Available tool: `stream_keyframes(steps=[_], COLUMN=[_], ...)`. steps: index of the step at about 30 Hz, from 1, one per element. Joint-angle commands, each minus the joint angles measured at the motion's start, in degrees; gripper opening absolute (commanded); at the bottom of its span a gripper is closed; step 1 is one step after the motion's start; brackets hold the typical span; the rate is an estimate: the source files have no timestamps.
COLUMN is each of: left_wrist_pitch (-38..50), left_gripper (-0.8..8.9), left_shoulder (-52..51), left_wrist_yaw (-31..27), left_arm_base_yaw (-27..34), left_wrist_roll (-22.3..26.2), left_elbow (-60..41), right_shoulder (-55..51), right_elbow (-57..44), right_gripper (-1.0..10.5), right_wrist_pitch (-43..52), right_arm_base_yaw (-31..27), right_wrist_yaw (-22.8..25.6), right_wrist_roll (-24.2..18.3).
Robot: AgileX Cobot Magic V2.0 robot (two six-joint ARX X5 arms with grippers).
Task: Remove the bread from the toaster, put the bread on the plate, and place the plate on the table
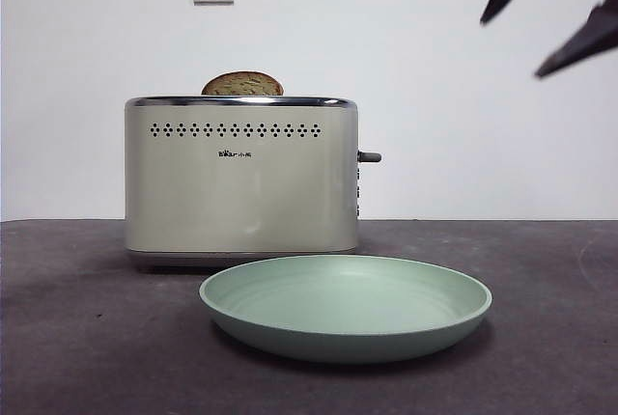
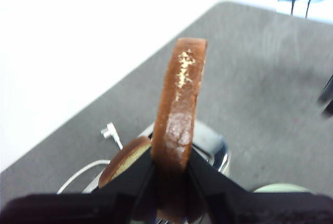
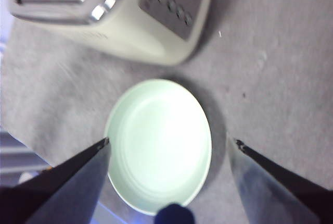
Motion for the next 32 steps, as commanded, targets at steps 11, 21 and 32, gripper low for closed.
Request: stream_keyframes(steps=[11,21,32], left_wrist_pitch=[-5.11,6.05,8.02], left_gripper=[-0.06,-0.07,-0.07], left_shoulder=[-10.93,-25.29,-39.71], left_wrist_yaw=[2.12,-0.04,-7.04], left_arm_base_yaw=[-3.87,-4.02,-4.02], left_wrist_roll=[-7.52,-16.68,-23.26], left_elbow=[-3.28,-28.33,-41.24], right_shoulder=[13.51,20.48,24.76], right_elbow=[-1.14,-5.75,-7.74], right_gripper=[3.8,3.8,3.7], right_wrist_pitch=[0.24,5.88,9.09], right_arm_base_yaw=[4.48,9.31,11.54], right_wrist_yaw=[4.57,4.55,5.64], right_wrist_roll=[-3.56,-3.91,-3.58])
